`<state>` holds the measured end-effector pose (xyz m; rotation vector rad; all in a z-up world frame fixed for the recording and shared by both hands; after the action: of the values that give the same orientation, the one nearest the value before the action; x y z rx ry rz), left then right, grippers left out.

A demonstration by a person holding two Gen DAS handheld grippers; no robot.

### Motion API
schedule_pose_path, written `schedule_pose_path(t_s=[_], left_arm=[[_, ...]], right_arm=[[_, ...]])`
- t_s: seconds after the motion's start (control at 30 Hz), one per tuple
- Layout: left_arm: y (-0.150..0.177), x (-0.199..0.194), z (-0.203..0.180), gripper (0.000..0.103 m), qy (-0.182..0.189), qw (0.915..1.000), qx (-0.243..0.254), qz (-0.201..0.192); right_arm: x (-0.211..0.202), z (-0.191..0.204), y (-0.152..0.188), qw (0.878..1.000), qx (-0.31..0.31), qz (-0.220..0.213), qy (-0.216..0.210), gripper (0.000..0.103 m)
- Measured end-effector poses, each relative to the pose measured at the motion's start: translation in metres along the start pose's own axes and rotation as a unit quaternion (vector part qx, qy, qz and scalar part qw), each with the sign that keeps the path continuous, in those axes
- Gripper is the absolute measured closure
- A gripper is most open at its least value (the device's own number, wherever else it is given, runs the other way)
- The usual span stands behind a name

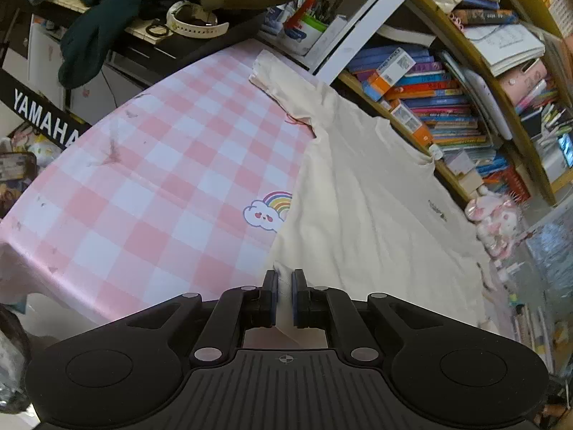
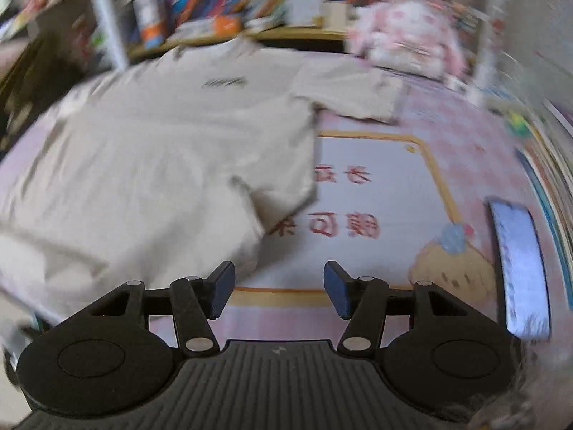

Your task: Fold clothes

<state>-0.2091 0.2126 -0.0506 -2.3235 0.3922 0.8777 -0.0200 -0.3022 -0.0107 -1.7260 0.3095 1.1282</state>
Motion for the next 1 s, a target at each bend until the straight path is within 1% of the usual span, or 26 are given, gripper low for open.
schedule_pose_path(t_s=[0.13,0.2,0.23,0.27,0.3,0.33,0.37,0.4,0.5,0.6,0.7,0.8,0.9,0.97,1.0], left_arm=[[-0.001,0.002,-0.006,0.096,-0.012,0.9999,0.005,-0.001],[0.000,0.002,-0.008,0.096,-0.017,0.9998,0.005,-0.002],[0.000,0.002,-0.008,0.096,-0.019,0.9998,0.004,-0.003],[0.001,0.002,-0.009,0.096,-0.022,0.9998,0.001,-0.003],[0.001,0.002,-0.009,0.096,-0.024,0.9997,-0.001,-0.004],[0.002,0.001,-0.010,0.096,-0.025,0.9997,-0.001,-0.004],[0.002,-0.002,-0.011,0.096,-0.025,0.9997,0.000,-0.005],[0.003,-0.007,-0.013,0.096,-0.023,0.9997,0.004,-0.006],[0.006,-0.026,-0.017,0.096,-0.007,0.9997,0.022,-0.005],[0.016,-0.045,-0.015,0.096,0.006,0.9993,0.034,0.012],[0.028,-0.047,-0.005,0.096,0.003,0.9988,0.031,0.039],[0.039,-0.040,0.004,0.096,-0.004,0.9978,0.027,0.061],[0.048,-0.031,0.006,0.094,-0.012,0.9957,0.038,0.083],[0.053,-0.030,-0.001,0.088,-0.028,0.9913,0.081,0.101],[0.054,-0.031,-0.003,0.082,-0.040,0.9888,0.100,0.103]], right_arm=[[0.025,0.008,-0.013,0.997,-0.073,0.010,-0.026,0.050],[0.036,0.008,-0.022,0.995,-0.081,0.013,-0.052,0.051],[0.041,0.008,-0.026,0.994,-0.084,0.017,-0.065,0.055],[0.045,0.008,-0.028,0.993,-0.085,0.025,-0.076,0.063],[0.048,0.008,-0.030,0.992,-0.082,0.033,-0.089,0.069],[0.050,0.008,-0.032,0.991,-0.076,0.037,-0.104,0.082],[0.050,0.008,-0.033,0.990,-0.071,0.041,-0.115,0.092],[0.047,0.009,-0.034,0.990,-0.068,0.045,-0.113,0.094],[0.016,0.002,-0.033,0.993,-0.044,0.040,-0.100,0.096],[-0.022,-0.019,-0.020,0.991,0.039,0.045,-0.117,0.096],[-0.037,-0.023,0.013,0.984,0.096,0.085,-0.124,0.096],[-0.051,-0.026,0.045,0.973,0.150,0.124,-0.126,0.096],[-0.042,-0.020,0.071,0.969,0.169,0.154,-0.091,0.097],[-0.040,-0.017,0.078,0.972,0.160,0.162,-0.063,0.097],[-0.041,-0.016,0.079,0.974,0.153,0.162,-0.051,0.096]])
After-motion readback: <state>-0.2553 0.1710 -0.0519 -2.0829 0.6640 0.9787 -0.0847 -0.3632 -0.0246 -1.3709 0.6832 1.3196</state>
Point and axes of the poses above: each gripper's, at about its wrist camera, not at the fingertips, and x roughly the way its jaws point, z to its left, y to its underside, the point moved 2 cm from there along x, roughly the way its jaws point, and after that the axes turned 8 degrees about -x, right-handed, at the moved point
